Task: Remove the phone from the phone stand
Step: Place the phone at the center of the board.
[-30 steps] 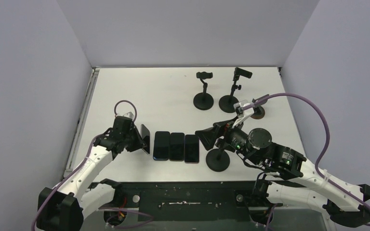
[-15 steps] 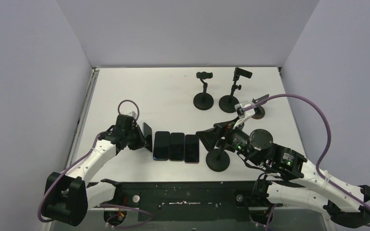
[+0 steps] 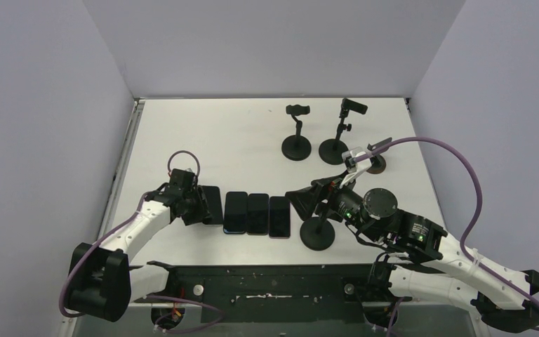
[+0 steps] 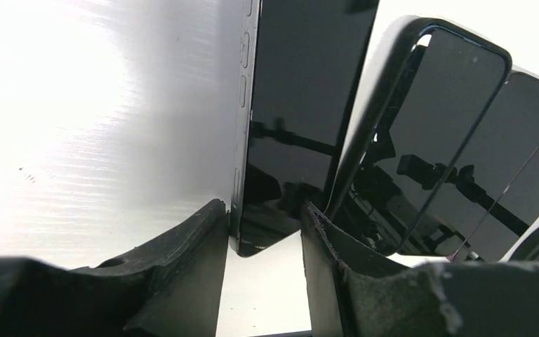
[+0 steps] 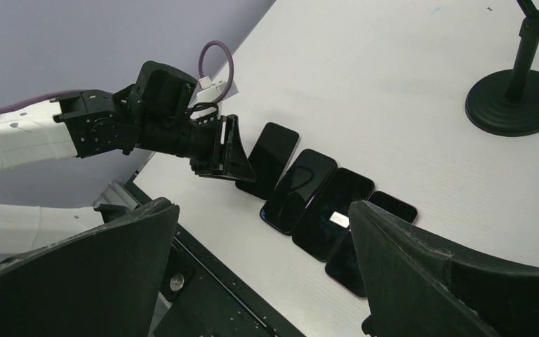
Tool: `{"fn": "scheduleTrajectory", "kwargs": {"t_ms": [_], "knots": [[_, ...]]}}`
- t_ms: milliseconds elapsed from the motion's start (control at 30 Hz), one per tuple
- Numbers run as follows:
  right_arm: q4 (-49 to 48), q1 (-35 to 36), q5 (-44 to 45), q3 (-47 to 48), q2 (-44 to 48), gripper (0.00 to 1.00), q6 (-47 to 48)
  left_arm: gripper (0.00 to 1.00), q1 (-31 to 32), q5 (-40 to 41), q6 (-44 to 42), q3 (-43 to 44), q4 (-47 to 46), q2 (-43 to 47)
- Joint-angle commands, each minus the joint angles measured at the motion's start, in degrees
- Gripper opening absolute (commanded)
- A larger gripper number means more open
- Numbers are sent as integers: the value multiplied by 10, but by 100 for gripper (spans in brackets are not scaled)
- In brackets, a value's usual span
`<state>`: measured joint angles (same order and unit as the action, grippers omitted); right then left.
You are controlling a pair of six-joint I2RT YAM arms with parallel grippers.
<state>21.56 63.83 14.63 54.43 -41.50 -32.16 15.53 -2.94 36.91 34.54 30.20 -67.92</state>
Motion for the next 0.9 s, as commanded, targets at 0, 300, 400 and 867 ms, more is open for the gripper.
{"fn": "scheduleTrajectory", "kwargs": {"t_ms": [0, 300, 400, 867], "knots": [[-9, 1, 13, -1, -1, 97, 1, 41, -9, 24, 6, 20, 1, 10], [-1, 1, 21, -3, 3, 97, -3, 44, -20, 44, 6, 18, -1, 9], [3, 1, 24, -2, 5, 97, -6, 46, -22, 61, 6, 21, 2, 15], [84, 1, 151, 42, 26, 99, -6, 60, -20, 149, -13, 67, 39, 87]]}}
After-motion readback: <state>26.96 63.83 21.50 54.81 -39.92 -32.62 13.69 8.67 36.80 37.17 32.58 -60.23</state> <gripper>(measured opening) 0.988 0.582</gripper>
